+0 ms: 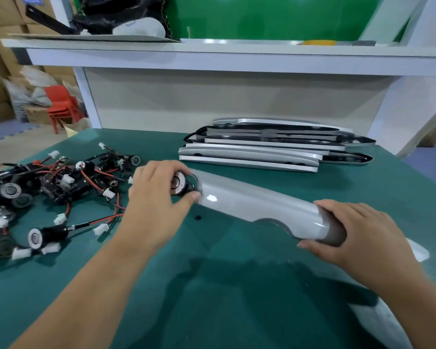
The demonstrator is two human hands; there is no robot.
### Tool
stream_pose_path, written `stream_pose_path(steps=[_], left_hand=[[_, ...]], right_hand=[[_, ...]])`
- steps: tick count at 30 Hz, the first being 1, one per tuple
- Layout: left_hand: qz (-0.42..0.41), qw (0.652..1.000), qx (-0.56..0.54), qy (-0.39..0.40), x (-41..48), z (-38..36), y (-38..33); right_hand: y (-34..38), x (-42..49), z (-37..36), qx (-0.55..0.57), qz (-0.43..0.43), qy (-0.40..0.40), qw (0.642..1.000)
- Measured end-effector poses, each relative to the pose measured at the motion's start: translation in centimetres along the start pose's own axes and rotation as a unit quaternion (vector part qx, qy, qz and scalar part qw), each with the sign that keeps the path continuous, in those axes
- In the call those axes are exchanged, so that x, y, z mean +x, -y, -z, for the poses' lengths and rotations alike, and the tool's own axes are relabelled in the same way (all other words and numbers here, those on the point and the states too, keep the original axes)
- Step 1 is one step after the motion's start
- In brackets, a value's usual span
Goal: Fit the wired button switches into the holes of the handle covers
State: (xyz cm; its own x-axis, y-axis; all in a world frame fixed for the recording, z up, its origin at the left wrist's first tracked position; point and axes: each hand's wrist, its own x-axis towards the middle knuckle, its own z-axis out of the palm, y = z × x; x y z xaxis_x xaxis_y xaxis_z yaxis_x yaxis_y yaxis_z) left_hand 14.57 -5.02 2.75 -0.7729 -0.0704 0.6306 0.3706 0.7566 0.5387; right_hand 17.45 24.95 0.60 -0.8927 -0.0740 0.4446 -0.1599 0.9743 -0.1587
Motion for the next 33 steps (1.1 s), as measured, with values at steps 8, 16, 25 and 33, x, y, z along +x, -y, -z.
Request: stream_pose_path(steps=[8,16,25,33], left_hand=[[-0.056,0.989,0.127,0.046,-0.1,-0.6,-0.6],[0.154,0.936,-0.313,0.045,0.1,1.2,1.6],[0.212,0.882,-0.411,0.085,-0.8,0.5,2.4],[0.221,0.9,-0.369,0.065,-1.7,-0.9,0.8]], right_hand=[[0.8,-0.1,-0.3,0.006,0.016,-0.04,0.999],[0.0,0.1,0.2,0.027,0.033,-0.023,0.999],[2.5,0.1,-1.3,0.13,0.055,0.096,0.985],[13.5,2.0,-3.4,0.207,0.132,-0.067,0.967]])
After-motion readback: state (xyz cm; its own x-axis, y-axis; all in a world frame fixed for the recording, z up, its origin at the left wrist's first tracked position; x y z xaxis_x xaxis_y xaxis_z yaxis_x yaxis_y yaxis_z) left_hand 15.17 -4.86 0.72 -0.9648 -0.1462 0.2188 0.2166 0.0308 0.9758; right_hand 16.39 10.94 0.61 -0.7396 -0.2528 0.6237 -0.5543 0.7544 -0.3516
